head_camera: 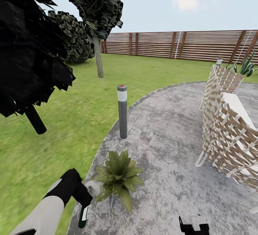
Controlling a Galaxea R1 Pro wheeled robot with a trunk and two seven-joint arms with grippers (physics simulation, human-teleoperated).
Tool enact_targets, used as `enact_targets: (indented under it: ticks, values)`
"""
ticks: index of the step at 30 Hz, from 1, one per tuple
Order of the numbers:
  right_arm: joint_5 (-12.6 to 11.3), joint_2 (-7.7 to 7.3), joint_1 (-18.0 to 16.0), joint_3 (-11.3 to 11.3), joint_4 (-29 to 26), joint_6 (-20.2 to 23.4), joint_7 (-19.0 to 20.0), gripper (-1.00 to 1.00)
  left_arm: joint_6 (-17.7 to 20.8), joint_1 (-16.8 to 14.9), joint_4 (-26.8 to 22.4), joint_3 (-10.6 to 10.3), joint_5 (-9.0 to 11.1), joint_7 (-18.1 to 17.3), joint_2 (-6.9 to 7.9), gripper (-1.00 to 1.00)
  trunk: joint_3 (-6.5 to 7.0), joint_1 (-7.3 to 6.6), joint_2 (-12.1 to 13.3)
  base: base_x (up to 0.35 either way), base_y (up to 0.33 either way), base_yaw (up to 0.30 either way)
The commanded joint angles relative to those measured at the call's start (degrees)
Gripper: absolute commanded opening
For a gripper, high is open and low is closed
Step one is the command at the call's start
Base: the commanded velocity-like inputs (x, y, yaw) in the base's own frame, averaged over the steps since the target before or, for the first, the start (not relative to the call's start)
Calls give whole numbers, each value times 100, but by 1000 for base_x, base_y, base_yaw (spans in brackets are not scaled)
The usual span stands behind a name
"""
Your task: Pick up the pesticide atomizer in the garden and spray insectifuge to fully cover both potted plants in the garden.
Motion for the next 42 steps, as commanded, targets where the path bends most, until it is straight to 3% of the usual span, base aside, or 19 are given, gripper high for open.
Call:
enact_targets:
  ticks: [1,7,12,14,15,19,32,42]
  values:
    - [62,-1,-4,-21,9,-18,-41,100,48,-1,-8,48,0,27,-11,-100,-5,-1,-2,0,0,276]
    - [49,-1,-4,-21,2,-18,-55,100,40,17,-101,57,429,140,2,-100,-5,-1,-2,0,0,276]
    - [44,-1,-4,-21,1,-18,-58,100,20,338,-279,339,552,873,36,-100,-5,-1,-2,0,0,249]
    - [39,-1,-4,-23,1,-18,-58,100,22,355,-351,372,664,972,27,-100,-5,-1,-2,0,0,78]
    - [36,-1,-4,-21,1,-18,-58,100,19,362,-382,389,820,1032,17,-100,-5,-1,-2,0,0,9]
    - [42,-1,-4,-30,-1,-18,-58,100,15,363,-388,400,928,1044,1,-100,-5,-1,-2,0,0,50]
    - [43,-4,-4,-30,1,-18,-58,100,18,363,-394,402,934,1052,-30,-100,-5,-1,-2,53,-193,197]
    - [44,-2,-4,-30,1,-20,-58,100,22,363,-390,412,934,1053,-31,-100,-5,-1,-2,0,-7,100]
